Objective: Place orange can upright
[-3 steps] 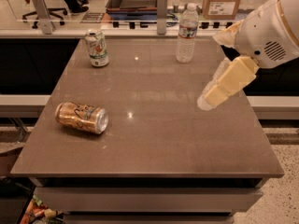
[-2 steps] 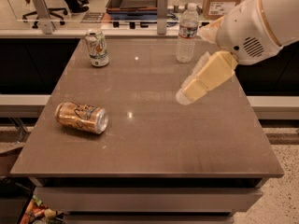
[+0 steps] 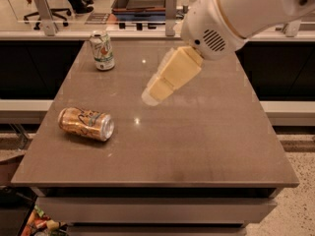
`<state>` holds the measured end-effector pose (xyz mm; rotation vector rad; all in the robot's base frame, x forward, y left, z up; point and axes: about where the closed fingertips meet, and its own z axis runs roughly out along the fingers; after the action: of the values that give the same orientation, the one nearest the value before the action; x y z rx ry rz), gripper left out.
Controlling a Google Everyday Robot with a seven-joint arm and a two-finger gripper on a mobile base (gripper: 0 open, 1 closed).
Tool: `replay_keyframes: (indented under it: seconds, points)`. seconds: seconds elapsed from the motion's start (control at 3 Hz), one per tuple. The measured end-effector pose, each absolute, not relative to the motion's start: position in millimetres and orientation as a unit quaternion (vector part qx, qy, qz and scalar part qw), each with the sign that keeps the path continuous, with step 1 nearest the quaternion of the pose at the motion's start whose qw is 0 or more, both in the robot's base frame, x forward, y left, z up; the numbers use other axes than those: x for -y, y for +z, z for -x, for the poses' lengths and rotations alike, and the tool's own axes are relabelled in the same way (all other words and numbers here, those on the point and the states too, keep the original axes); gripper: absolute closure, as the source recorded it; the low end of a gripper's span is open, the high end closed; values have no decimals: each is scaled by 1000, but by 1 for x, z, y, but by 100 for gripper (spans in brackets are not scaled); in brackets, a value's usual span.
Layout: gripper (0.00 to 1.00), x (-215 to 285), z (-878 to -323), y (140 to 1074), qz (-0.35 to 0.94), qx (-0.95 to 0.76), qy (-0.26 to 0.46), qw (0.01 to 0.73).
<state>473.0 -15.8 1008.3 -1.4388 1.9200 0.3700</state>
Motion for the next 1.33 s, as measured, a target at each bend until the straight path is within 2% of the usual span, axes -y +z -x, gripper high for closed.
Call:
replay_keyframes:
  seconds: [0.67,1.33]
  points:
    - [0,-22,-494,1006,551,-760,133,318]
    - [0,-32,-488,1005,562,-760,122,303]
